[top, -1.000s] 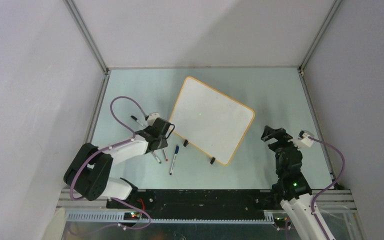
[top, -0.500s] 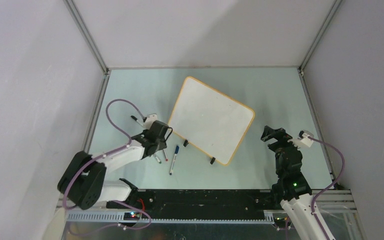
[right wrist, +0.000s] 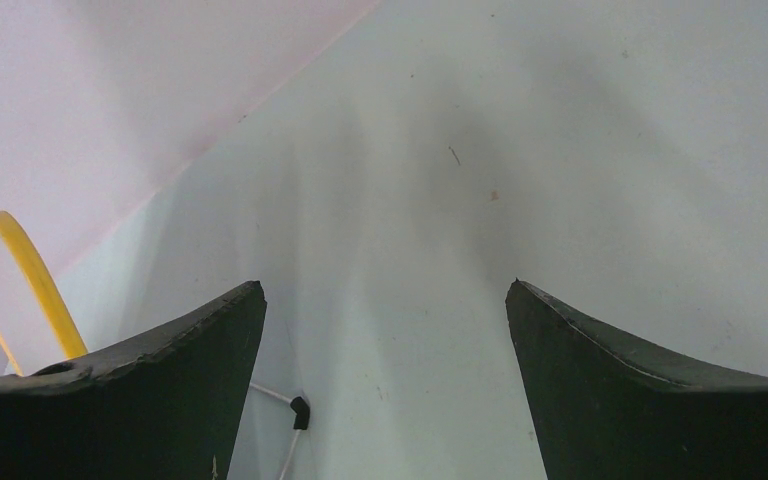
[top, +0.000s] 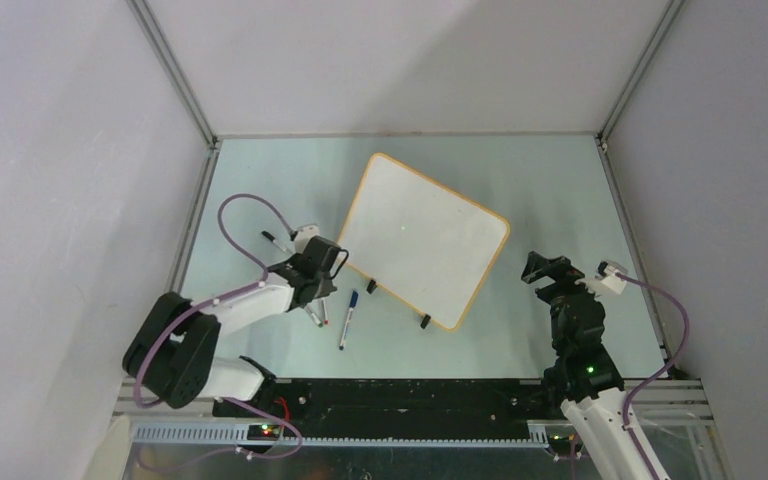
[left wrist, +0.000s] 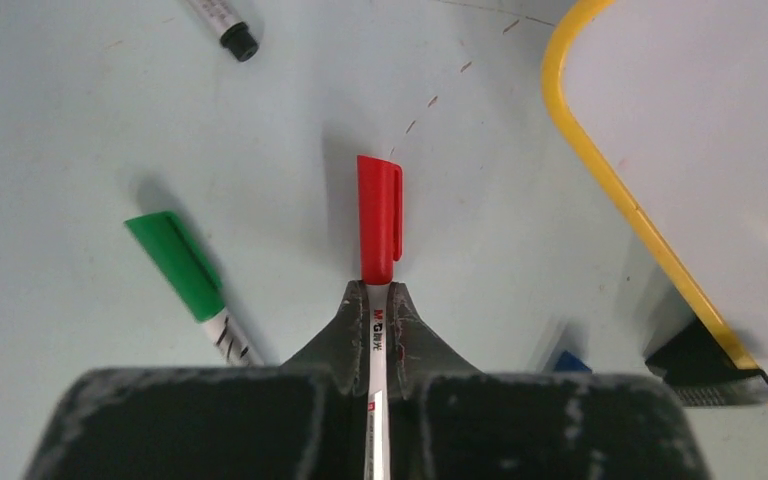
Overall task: Write a sentence on the whiteboard
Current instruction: Pick up the whiteboard marker from the center of the board.
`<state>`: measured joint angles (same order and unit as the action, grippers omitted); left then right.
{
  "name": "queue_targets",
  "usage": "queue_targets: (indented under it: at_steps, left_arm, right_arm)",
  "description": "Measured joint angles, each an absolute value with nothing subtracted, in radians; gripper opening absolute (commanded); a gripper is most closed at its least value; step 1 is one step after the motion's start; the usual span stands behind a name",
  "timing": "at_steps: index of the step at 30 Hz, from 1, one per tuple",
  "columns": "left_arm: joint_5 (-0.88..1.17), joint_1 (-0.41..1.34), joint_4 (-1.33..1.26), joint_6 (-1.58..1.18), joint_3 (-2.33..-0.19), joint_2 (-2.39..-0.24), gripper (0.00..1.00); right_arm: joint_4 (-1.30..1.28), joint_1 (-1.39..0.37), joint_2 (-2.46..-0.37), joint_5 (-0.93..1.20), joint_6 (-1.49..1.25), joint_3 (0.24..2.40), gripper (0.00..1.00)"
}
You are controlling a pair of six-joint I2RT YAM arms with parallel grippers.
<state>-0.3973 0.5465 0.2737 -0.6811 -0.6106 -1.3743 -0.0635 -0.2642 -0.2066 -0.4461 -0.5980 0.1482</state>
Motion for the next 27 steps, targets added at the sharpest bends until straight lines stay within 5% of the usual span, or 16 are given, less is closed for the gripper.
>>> queue_targets:
  at_steps: [16, 27]
  left_arm:
    - [-0.295, 0.546, 0.097, -0.627, -0.324, -0.679, 0.00]
    - [-0.207, 0.547, -0.028, -0.749, -0.270, -0.568, 0.00]
  right_arm:
    - [-0.242, -0.267, -0.027, -0.274, -0.495, 0.337, 0.82]
    - [-0.214, -0.406, -0.390, 0.222, -0.484, 0.546, 0.77]
